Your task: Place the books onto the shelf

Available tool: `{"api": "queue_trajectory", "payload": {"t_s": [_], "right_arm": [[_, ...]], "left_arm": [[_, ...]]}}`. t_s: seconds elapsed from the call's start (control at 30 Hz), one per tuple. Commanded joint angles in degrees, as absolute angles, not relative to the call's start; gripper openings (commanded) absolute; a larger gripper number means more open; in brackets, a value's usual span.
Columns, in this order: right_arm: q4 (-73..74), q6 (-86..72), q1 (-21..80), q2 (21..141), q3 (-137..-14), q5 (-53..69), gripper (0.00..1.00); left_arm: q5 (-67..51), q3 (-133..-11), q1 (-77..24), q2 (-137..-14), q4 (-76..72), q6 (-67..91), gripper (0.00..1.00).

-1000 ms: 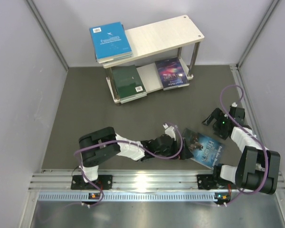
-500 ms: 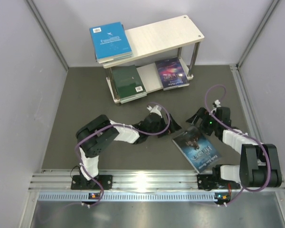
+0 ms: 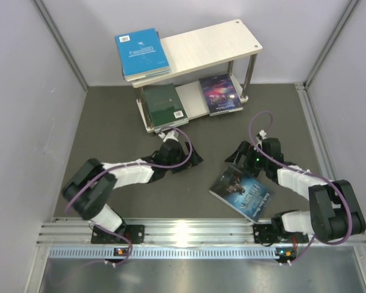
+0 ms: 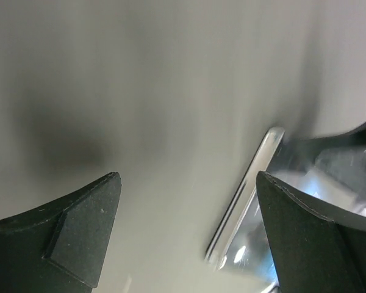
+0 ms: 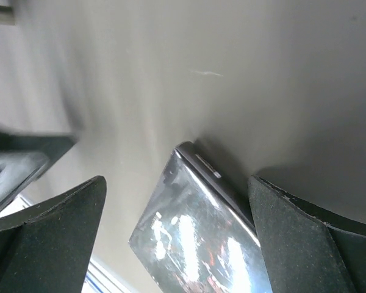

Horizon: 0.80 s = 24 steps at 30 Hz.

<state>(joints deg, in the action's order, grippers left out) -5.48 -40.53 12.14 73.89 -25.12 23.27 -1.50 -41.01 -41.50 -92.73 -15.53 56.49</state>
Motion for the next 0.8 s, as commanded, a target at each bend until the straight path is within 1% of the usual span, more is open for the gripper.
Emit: {"api": "queue_trajectory", "payload": {"t_s": [0.0,0.03,0.1,0.13,0.17,0.27,0.37,0.4,0.47,0.5,0.6,0.73,0.77], "right_arm": [[8.1,-37.0,12.1,74.7,-26.4,19.2,1.0],[9.3,-35.6,11.0,74.4,-26.7,18.7,1.0],[10.3,-34.5,9.3,73.7,-27.6,18.0,1.0],[11.5,-33.1,7.3,73.6,-27.9,18.1,1.0],[12.1,-32.3,6.3,72.9,-28.0,17.6,1.0],[14.8,-29.9,1.9,71.2,-27.1,16.1,1.0],[15.0,-30.5,0.6,69.7,-25.3,17.7,1.0],[15.1,-30.8,0.6,69.3,-24.9,18.1,1.0],[15.6,-31.2,0.6,68.2,-24.2,18.5,1.0],[15.9,-31.0,0.8,67.9,-24.0,18.5,1.0],[15.7,-32.5,2.4,66.7,-22.6,20.0,1.0],[13.5,-34.8,6.9,65.8,-18.4,20.4,1.0],[11.6,-34.5,7.6,65.5,-16.1,22.7,1.0]], "left_arm": [[7.8,-39.4,-44.2,-80.4,4.0,52.0,0.97],[8.8,-38.6,-46.3,-75.8,6.0,52.6,0.97],[9.5,-35.3,-48.8,-72.0,7.3,56.7,0.97],[9.3,-33.9,-52.0,-69.5,5.8,58.4,0.97],[9.3,-31.4,-53.9,-68.7,4.3,60.4,0.97],[10.3,-29.3,-61.6,-69.5,-3.0,66.8,0.97],[11.9,-31.6,-66.9,-75.7,-6.3,70.6,0.97],[12.5,-32.3,-68.8,-79.8,-7.4,70.9,0.97],[11.9,-34.6,-69.9,-84.1,-11.7,72.0,0.97],[11.4,-35.6,-70.7,-88.5,-13.1,72.2,0.97],[9.9,-39.2,-71.2,-96.4,-17.1,73.3,0.96],[9.4,-41.9,-70.0,-101.4,-20.6,73.3,0.96],[8.4,-43.0,-69.4,-102.0,-20.7,72.8,0.96]]}}
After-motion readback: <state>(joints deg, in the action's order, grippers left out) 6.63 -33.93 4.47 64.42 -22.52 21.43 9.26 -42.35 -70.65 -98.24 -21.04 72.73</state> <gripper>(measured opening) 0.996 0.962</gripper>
